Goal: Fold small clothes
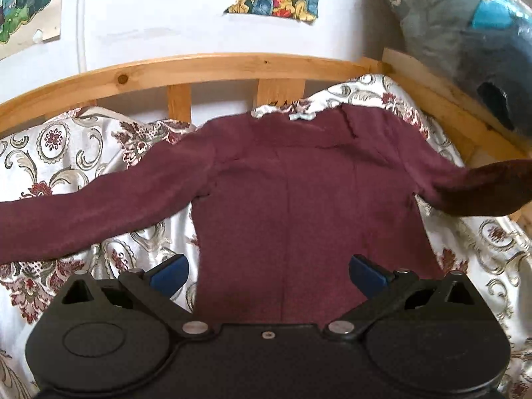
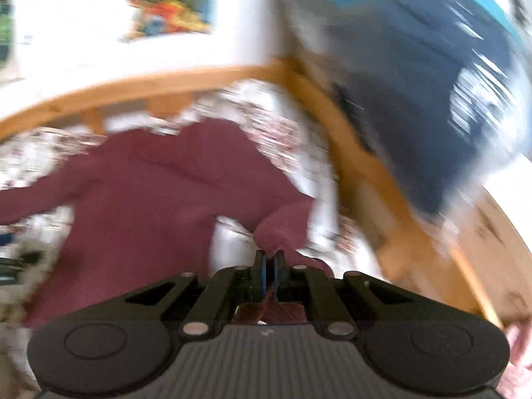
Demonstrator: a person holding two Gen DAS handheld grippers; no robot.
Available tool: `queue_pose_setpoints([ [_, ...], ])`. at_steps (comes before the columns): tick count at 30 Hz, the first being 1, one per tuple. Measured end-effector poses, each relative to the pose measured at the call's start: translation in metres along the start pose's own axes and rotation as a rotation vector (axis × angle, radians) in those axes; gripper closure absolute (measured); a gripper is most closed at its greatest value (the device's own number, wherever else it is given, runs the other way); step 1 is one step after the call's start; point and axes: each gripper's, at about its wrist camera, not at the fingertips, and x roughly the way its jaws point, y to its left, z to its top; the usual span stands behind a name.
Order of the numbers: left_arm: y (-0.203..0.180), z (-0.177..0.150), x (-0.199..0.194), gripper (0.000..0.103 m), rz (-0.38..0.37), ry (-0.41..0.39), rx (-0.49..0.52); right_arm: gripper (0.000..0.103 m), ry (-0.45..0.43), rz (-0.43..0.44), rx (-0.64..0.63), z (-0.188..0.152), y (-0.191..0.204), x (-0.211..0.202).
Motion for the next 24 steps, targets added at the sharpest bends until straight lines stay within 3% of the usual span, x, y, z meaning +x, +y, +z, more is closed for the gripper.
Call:
queue_pose_setpoints([
  [8,0.063,0.013,-0.011,0.0,0.014,-0.058,-0.175,0.097,-0.031,0.265,-0.2,0.022,0.143,0.021],
  [14,0.108,0.007,0.003,0.0,0.05,-0.047,-0.307,0.097,-0.014,0.403,-0.33,0.011,0.228,0.09],
  [17,0.12,0.002,0.019,0.0,0.068,-0.015,-0.343,0.095,0.014,0.446,-0.376,-0.002,0.252,0.121],
  [20,0.123,-0.003,0.035,0.001,0.075,0.022,-0.349,0.071,0.058,0.503,-0.37,-0.015,0.258,0.146],
  [21,0.124,-0.005,0.038,0.001,0.071,0.028,-0.345,0.051,0.062,0.524,-0.358,-0.019,0.254,0.15],
  [22,0.123,-0.007,0.042,0.001,0.065,0.033,-0.338,0.043,0.057,0.536,-0.338,-0.023,0.247,0.152],
  [24,0.12,-0.009,0.05,0.001,0.05,0.045,-0.319,0.041,0.035,0.546,-0.296,-0.024,0.227,0.151],
])
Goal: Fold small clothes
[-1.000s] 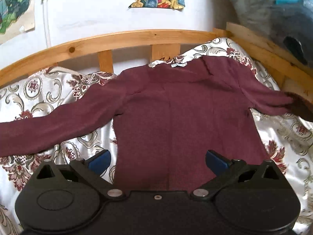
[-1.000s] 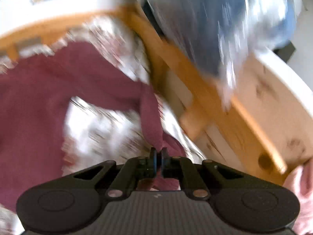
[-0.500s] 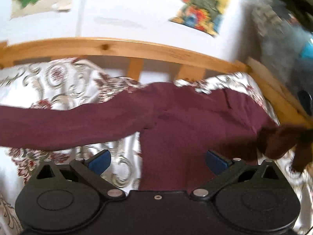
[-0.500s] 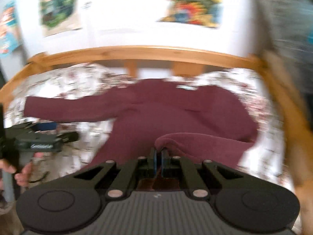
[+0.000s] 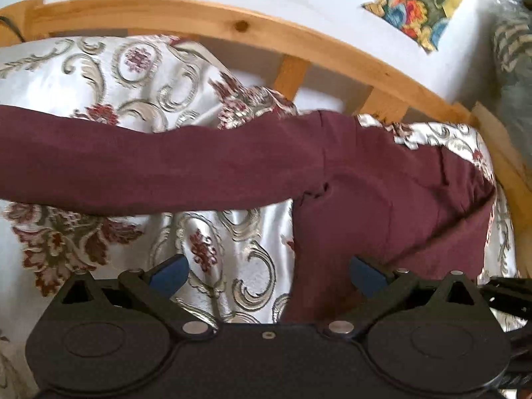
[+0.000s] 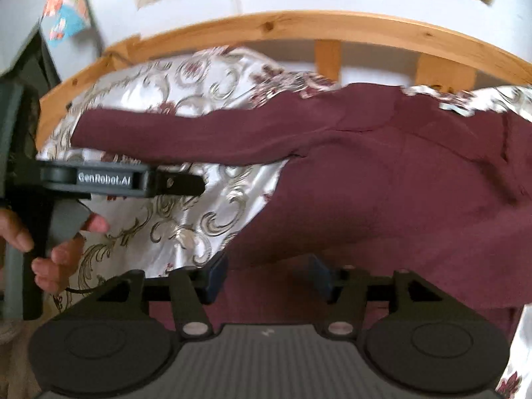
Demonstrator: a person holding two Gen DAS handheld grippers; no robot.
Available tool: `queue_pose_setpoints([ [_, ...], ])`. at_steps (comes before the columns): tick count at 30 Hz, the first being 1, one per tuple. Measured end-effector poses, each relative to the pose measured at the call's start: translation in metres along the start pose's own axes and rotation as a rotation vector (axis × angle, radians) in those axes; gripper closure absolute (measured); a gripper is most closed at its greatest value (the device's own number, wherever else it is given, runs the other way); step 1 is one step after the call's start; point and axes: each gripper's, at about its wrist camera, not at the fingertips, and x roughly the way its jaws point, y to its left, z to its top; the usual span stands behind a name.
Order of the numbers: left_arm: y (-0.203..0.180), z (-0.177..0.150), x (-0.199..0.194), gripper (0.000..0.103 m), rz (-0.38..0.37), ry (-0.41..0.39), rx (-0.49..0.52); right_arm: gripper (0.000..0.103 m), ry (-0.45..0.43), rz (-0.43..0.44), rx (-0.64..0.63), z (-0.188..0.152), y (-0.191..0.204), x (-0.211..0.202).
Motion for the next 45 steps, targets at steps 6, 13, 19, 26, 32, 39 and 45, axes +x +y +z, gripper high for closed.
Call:
queue_pose_setpoints([
  [6,-0.023,-0.013,0.022,0.001,-0.05,0.039,0.132,0.033,-0.175,-0.286,0.18,-0.019,-0.084,-0.043],
  [13,-0.059,-0.04,0.063,0.001,-0.01,0.137,0.313,0.033,-0.288,-0.513,0.284,-0.004,-0.213,-0.045],
  [19,-0.07,-0.049,0.083,0.001,0.056,0.155,0.385,0.097,-0.278,-0.563,0.394,0.011,-0.275,-0.031],
  [26,-0.084,-0.055,0.1,0.0,0.102,0.144,0.465,0.097,-0.287,-0.67,0.325,0.019,-0.278,-0.024],
  [32,-0.086,-0.052,0.1,0.001,0.105,0.127,0.472,0.072,-0.269,-0.648,0.333,-0.005,-0.26,-0.035],
  [39,-0.063,-0.019,0.072,0.001,0.125,0.029,0.288,0.048,-0.341,-0.537,0.337,-0.04,-0.206,-0.084],
  [45,-0.037,0.006,0.017,0.001,0.26,-0.166,0.207,0.0,-0.441,-0.462,0.455,-0.058,-0.158,-0.128],
])
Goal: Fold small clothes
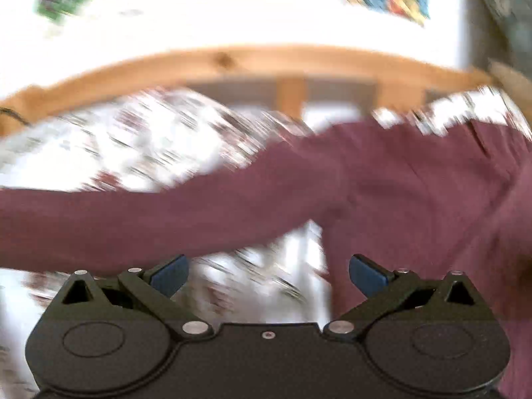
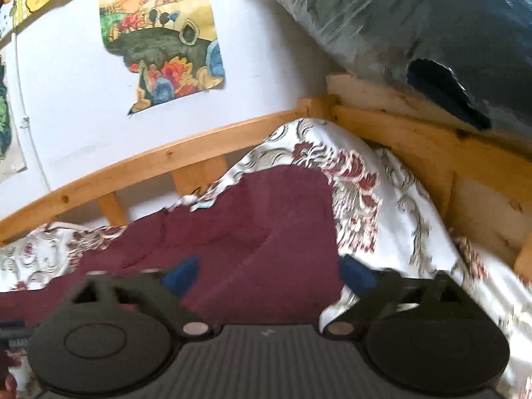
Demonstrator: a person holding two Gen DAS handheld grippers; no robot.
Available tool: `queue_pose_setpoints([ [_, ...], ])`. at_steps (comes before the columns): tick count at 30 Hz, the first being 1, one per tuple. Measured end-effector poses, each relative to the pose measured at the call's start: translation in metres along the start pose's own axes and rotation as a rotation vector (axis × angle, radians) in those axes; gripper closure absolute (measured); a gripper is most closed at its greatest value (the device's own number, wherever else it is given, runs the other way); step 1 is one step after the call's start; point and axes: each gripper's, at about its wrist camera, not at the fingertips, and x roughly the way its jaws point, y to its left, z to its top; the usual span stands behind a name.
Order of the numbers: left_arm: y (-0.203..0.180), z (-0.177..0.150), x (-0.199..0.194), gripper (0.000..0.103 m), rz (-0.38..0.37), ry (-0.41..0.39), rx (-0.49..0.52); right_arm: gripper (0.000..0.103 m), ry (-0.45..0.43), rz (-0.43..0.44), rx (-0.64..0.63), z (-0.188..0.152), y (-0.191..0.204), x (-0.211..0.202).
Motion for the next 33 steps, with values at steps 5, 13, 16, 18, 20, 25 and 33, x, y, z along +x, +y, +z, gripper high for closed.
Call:
queue_pose_setpoints([
  [5,0.066,0.022,-0.045,0.001,0.055,-0.094,-0.16,0.0,0.072,0.068,0.025,-0.028,0.021,-0.014],
  [13,0.19,0.033,-0.085,0.001,0.127,-0.122,-0.292,0.0,0.122,0.114,-0.096,-0.074,0.051,-0.022],
  [16,0.228,0.03,-0.076,0.001,0.125,-0.131,-0.282,0.0,0.092,0.122,-0.182,-0.078,0.065,-0.024],
  [18,0.244,0.029,-0.064,0.001,0.094,-0.11,-0.287,0.0,0.073,0.138,-0.213,-0.08,0.071,-0.029],
  [20,0.255,0.03,-0.046,0.001,0.072,-0.075,-0.274,0.0,0.053,0.16,-0.248,-0.081,0.076,-0.033],
  [25,0.262,0.029,-0.017,0.016,0.086,0.03,-0.254,0.0,0.038,0.147,-0.311,-0.086,0.083,-0.038],
  [33,0.25,0.034,-0.024,0.084,0.229,0.03,-0.177,0.0,0.021,0.153,-0.343,-0.089,0.086,-0.039],
])
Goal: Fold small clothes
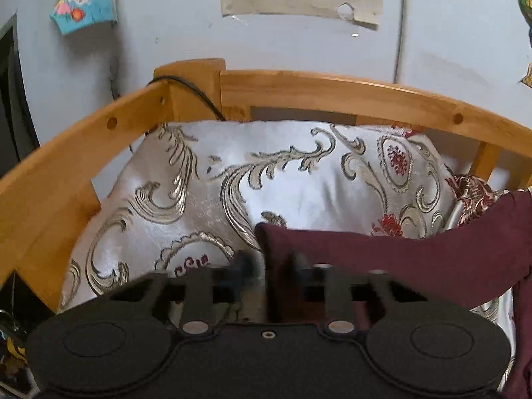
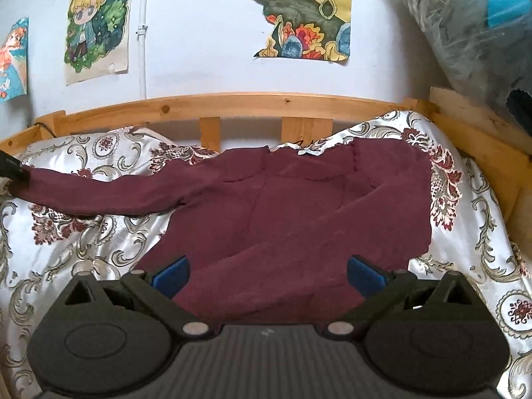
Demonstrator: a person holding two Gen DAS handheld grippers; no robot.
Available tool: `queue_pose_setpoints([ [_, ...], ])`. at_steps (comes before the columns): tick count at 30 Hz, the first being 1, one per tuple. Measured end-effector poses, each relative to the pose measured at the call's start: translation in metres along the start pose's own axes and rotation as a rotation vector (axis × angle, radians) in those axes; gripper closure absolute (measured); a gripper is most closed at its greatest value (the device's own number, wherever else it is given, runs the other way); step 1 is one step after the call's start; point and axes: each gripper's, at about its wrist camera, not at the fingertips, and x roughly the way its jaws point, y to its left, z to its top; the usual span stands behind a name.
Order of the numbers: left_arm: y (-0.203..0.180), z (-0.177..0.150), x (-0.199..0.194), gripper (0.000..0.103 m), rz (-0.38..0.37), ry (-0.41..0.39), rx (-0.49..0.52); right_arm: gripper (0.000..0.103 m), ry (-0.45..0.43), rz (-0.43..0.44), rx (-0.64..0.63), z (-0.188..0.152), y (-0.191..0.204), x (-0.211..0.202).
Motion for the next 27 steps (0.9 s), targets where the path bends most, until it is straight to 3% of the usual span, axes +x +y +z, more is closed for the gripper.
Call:
queue_pose_setpoints([
  [3,-0.009,0.008,-0.006,0.095,0.037,0.021,0.018,0.0,-0.011,0.005,0.014,0.001,-0.002,0.0],
  [8,-0.031,0.017,-0.022,0.098,0.117,0.028,0.094,0.0,-0.029,0.001,0.016,0.001,-0.006,-0.007],
  [9,-0.034,0.018,-0.025,0.102,0.124,0.027,0.105,0.0,-0.03,0.001,0.019,0.001,-0.007,-0.008],
  [22,-0.099,0.03,-0.07,0.102,0.049,-0.085,0.251,0.0,-0.058,0.012,0.05,-0.004,-0.02,-0.024],
  [27,-0.113,0.041,-0.094,0.102,-0.033,-0.145,0.255,0.0,-0.057,0.019,0.062,-0.006,-0.026,-0.025],
])
